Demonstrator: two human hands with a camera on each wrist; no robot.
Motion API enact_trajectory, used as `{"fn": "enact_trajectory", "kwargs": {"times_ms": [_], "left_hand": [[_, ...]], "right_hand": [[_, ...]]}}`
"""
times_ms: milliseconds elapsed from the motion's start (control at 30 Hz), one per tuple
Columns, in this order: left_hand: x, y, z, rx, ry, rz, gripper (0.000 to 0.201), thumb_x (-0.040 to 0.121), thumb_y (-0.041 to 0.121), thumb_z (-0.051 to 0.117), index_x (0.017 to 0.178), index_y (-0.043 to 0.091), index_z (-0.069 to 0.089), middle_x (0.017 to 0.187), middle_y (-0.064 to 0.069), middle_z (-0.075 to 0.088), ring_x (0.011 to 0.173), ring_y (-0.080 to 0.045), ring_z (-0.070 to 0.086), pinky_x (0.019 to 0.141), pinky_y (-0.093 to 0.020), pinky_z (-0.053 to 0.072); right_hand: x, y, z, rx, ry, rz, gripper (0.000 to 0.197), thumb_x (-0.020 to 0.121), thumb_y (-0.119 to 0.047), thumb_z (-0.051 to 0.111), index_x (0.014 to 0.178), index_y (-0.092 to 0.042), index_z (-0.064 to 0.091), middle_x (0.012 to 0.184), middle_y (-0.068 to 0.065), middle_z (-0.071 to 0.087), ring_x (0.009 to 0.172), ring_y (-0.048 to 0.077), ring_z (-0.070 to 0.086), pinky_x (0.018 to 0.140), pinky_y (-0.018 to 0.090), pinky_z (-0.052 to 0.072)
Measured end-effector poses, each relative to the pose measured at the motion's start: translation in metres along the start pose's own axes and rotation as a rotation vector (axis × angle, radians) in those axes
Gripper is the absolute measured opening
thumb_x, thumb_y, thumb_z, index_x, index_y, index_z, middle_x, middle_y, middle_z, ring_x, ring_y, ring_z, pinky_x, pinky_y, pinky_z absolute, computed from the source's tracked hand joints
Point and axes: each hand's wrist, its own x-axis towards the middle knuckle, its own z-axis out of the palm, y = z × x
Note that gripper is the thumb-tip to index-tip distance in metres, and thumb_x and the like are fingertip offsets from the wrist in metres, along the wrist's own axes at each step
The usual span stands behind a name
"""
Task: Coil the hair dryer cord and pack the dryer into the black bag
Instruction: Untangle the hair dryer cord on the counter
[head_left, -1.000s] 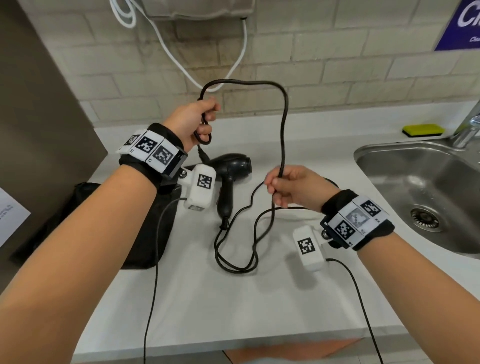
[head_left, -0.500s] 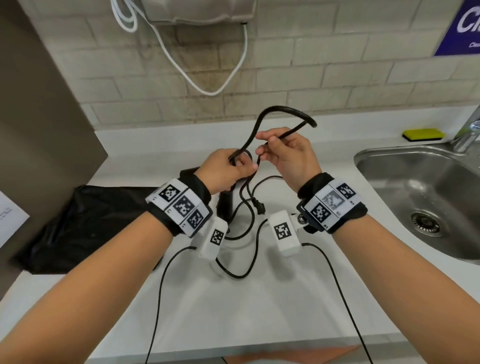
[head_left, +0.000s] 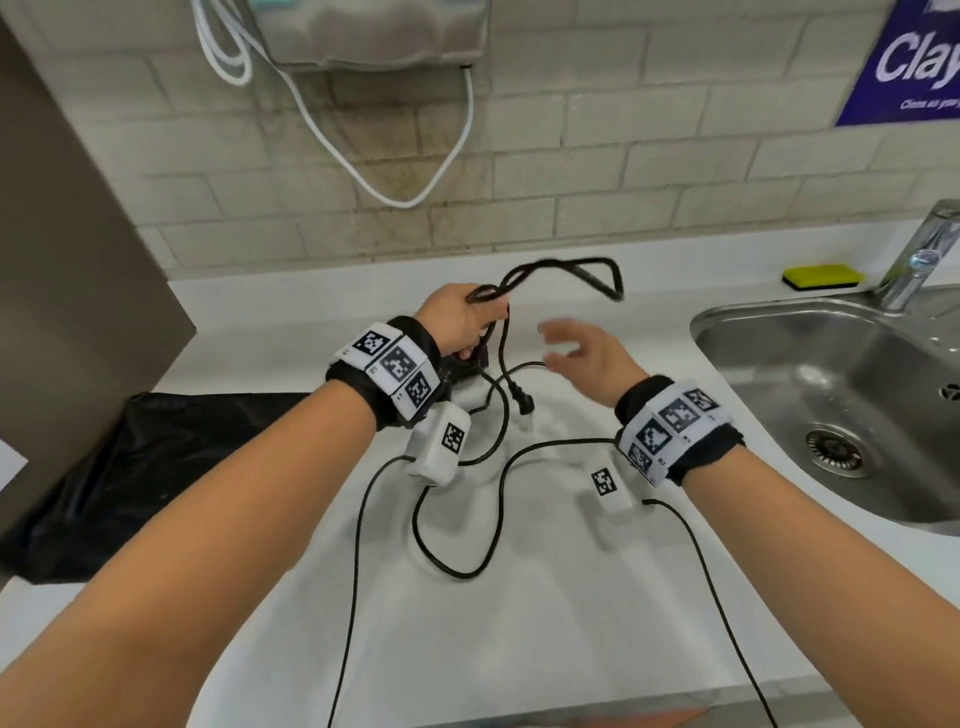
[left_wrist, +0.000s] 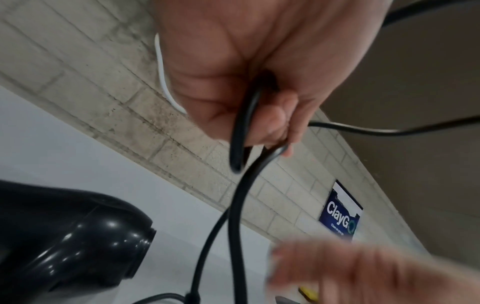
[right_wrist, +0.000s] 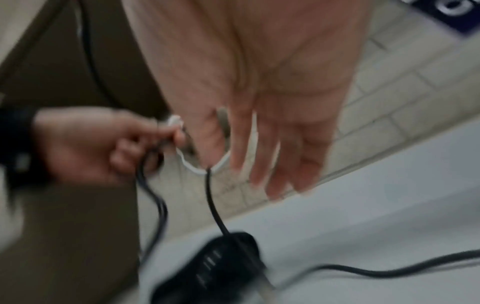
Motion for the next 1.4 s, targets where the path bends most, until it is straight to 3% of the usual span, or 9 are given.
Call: {"fn": "enact_trajectory", "kwargs": {"times_ms": [100, 200, 367, 500, 667, 800, 1033, 1200, 1400], "left_hand": [[0.016, 0.009, -0.002, -0.034, 0.060, 0.029, 0.018, 0.093, 0.020, 0.052, 0.077, 0.013, 0.055, 0.058, 0.000, 0.037, 0.032, -0.007, 0.032, 0.036, -0.018, 0.031], [0.029, 0.015, -0.001, 0.033, 0.134, 0.079, 0.014, 0.094, 0.018, 0.051, 0.082, 0.012, 0.054, 0.057, 0.001, 0.039, 0.036, -0.004, 0.037, 0.037, -0.017, 0.031], [0.040, 0.007, 0.006, 0.204, 0.219, 0.151, 0.017, 0.094, 0.021, 0.048, 0.083, 0.011, 0.056, 0.069, -0.004, 0.053, 0.073, -0.024, 0.050, 0.070, -0.033, 0.043], [0.042, -0.001, 0.011, 0.272, 0.198, 0.213, 0.023, 0.095, 0.023, 0.046, 0.098, 0.004, 0.060, 0.095, -0.023, 0.064, 0.084, -0.034, 0.061, 0.077, -0.037, 0.050], [0.052, 0.012, 0.013, 0.302, 0.237, 0.335, 0.028, 0.097, 0.023, 0.045, 0.113, 0.005, 0.059, 0.102, -0.017, 0.066, 0.091, -0.027, 0.059, 0.077, -0.027, 0.041], [0.054, 0.028, 0.010, 0.174, 0.251, 0.538, 0.026, 0.096, 0.021, 0.046, 0.100, -0.002, 0.058, 0.075, -0.015, 0.057, 0.069, -0.021, 0.048, 0.059, -0.022, 0.032], [0.042, -0.017, 0.036, 0.267, -0.036, 0.402, 0.014, 0.092, 0.012, 0.054, 0.103, 0.008, 0.059, 0.070, 0.002, 0.051, 0.069, -0.017, 0.048, 0.060, -0.008, 0.035], [0.031, -0.044, 0.041, 0.398, -0.204, 0.201, 0.039, 0.087, 0.004, 0.055, 0.125, 0.013, 0.054, 0.108, -0.003, 0.063, 0.097, -0.019, 0.059, 0.080, -0.012, 0.038], [0.023, -0.063, 0.032, 0.563, -0.126, -0.079, 0.030, 0.097, 0.021, 0.038, 0.098, 0.005, 0.064, 0.094, -0.011, 0.064, 0.092, -0.027, 0.060, 0.086, -0.031, 0.045]], "right_hand": [[-0.005, 0.022, 0.010, -0.506, -0.407, 0.139, 0.034, 0.095, -0.024, 0.045, 0.127, -0.014, 0.053, 0.132, 0.006, 0.053, 0.114, 0.022, 0.053, 0.099, 0.028, 0.036], [-0.013, 0.036, 0.019, -0.335, -0.564, 0.310, 0.029, 0.095, -0.023, 0.044, 0.120, -0.014, 0.054, 0.109, 0.001, 0.064, 0.076, 0.017, 0.061, 0.070, 0.026, 0.047], [-0.003, 0.020, -0.005, 0.631, 0.191, 0.178, 0.025, 0.099, -0.020, 0.033, 0.122, -0.011, 0.040, 0.088, 0.003, 0.056, 0.059, 0.015, 0.058, 0.051, 0.027, 0.048], [-0.006, -0.014, -0.033, 0.982, 0.221, 0.114, 0.033, 0.099, -0.041, 0.024, 0.118, -0.022, 0.042, 0.095, 0.002, 0.058, 0.068, 0.021, 0.060, 0.053, 0.029, 0.050], [-0.006, -0.011, -0.031, 0.640, 0.263, -0.056, 0.022, 0.100, -0.021, 0.031, 0.119, -0.021, 0.041, 0.075, 0.001, 0.059, 0.048, 0.010, 0.049, 0.040, 0.020, 0.040], [-0.005, 0.009, -0.021, 0.211, 0.415, -0.211, 0.017, 0.097, -0.010, 0.034, 0.104, -0.021, 0.045, 0.065, -0.006, 0.047, 0.050, 0.010, 0.037, 0.051, 0.011, 0.034], [0.008, 0.055, -0.011, 0.233, 0.256, 0.288, 0.012, 0.091, -0.010, 0.045, 0.084, -0.015, 0.053, 0.061, 0.001, 0.048, 0.037, 0.014, 0.051, 0.048, 0.025, 0.049], [0.015, 0.082, -0.005, 0.098, 0.252, 0.542, 0.026, 0.093, -0.011, 0.044, 0.067, -0.013, 0.050, 0.035, -0.002, 0.054, 0.023, 0.010, 0.049, 0.037, 0.018, 0.047], [0.016, 0.094, -0.014, 0.019, 0.209, 0.683, 0.029, 0.091, -0.007, 0.047, 0.119, 0.001, 0.045, 0.113, 0.017, 0.057, 0.091, 0.033, 0.063, 0.055, 0.025, 0.050]]}}
